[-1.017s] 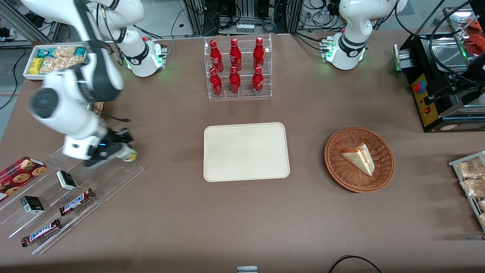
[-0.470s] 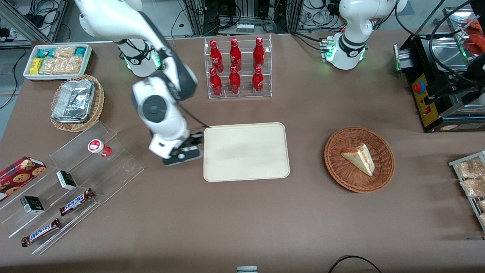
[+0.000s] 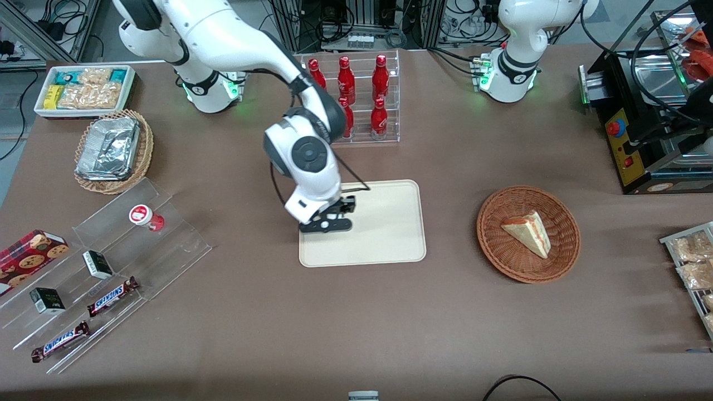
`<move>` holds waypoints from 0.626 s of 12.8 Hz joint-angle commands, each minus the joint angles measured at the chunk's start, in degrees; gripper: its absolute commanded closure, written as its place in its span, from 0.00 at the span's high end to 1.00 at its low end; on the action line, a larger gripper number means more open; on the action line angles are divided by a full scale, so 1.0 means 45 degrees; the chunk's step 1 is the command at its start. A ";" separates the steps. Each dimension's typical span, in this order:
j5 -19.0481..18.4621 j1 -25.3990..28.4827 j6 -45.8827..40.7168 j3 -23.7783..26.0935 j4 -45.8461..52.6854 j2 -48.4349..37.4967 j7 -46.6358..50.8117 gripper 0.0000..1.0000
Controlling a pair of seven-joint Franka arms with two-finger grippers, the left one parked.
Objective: Place green gum on tray
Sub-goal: 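Carry the gum jar with the right gripper over the cream tray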
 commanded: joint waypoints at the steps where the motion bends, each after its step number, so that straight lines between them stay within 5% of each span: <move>1: 0.0624 0.0483 0.0437 -0.0164 0.0680 0.0734 0.0707 0.00; 8: 0.0587 0.1227 0.1727 -0.0184 0.0680 0.1828 0.1216 0.00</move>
